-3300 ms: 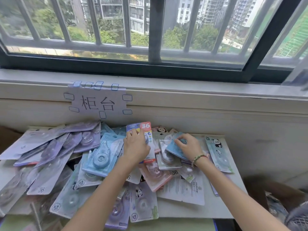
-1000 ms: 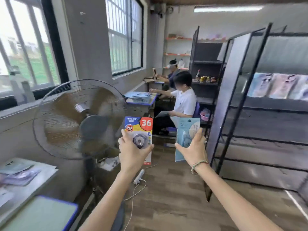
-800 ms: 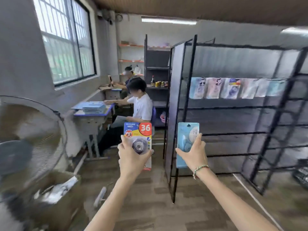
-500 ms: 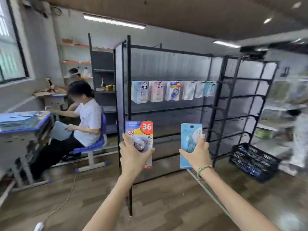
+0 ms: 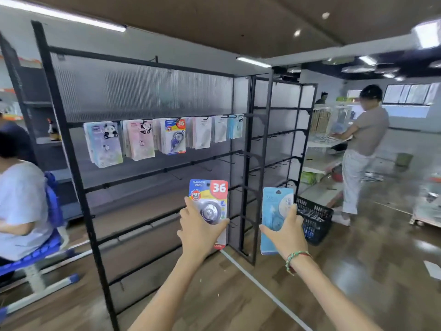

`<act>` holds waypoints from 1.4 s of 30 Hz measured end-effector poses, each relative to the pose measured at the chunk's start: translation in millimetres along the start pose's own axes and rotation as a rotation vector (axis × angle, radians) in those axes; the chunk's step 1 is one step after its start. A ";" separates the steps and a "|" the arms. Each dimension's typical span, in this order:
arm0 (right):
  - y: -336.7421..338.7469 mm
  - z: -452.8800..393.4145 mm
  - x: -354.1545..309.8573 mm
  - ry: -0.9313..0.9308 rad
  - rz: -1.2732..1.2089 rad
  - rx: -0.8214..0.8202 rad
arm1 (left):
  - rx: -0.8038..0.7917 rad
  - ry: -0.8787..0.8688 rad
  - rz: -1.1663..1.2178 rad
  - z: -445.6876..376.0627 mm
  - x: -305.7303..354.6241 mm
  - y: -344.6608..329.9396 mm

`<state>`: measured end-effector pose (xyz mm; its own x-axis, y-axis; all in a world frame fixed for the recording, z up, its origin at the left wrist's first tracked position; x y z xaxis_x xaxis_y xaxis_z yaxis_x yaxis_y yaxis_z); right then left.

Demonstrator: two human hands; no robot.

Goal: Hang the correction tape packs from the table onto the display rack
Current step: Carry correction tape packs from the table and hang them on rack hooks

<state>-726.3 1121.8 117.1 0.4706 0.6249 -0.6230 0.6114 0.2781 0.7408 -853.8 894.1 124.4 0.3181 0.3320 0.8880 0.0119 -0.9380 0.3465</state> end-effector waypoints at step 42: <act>-123.4 -624.3 33.0 0.386 -0.131 -0.195 | 0.426 0.087 -0.055 -399.6 85.0 -385.2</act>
<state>-1183.3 1563.5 162.0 0.1030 0.7914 -0.6025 0.5009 0.4820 0.7188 -1210.1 1323.4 187.2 0.2251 0.3725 0.9003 0.4227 -0.8699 0.2542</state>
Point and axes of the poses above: each hand's wrist, its own z-axis away from the middle knuckle, its own y-axis out of the back of the hand, x = y × z, the point moved 8 cm from there along -z, towards the middle knuckle, and after that the axes turned 7 degrees about z, right-handed, at the moved point
